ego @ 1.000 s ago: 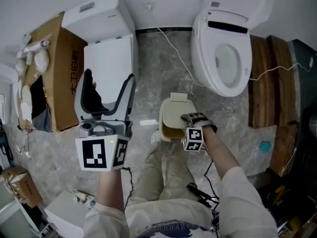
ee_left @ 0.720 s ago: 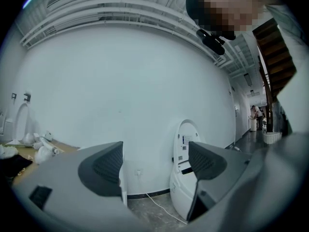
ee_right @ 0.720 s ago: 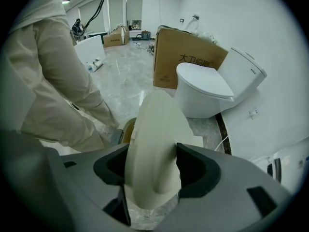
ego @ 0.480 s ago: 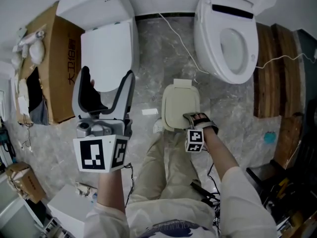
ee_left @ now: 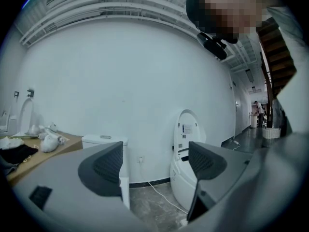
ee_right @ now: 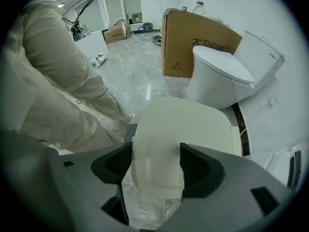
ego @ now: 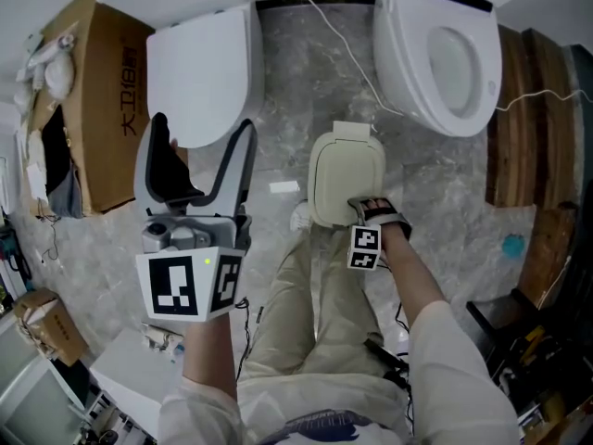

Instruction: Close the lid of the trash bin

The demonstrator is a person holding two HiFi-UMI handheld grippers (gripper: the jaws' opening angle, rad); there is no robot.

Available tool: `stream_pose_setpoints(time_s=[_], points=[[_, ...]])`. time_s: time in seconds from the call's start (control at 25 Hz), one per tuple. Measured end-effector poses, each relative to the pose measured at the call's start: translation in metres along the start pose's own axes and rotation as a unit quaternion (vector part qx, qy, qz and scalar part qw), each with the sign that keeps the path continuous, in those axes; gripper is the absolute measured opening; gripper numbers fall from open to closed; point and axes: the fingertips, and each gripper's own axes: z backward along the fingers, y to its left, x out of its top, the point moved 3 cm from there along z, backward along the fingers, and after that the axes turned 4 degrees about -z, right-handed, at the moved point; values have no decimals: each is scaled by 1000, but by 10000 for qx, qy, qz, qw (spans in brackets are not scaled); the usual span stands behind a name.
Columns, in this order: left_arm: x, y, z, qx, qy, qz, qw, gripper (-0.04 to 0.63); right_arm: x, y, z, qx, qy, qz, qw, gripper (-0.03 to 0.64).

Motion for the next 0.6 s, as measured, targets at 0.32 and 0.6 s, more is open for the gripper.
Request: stream_pose_setpoints(time_s=[0.32,0.6], points=[[1,-3,-4,-78,-143,-59,9998,419,-3,3,-21,80,164,-123,9998,314],[0,-10,-7,-164,-163,-42,9997,419,-4,4,-26,99,226,-112,9996,313]])
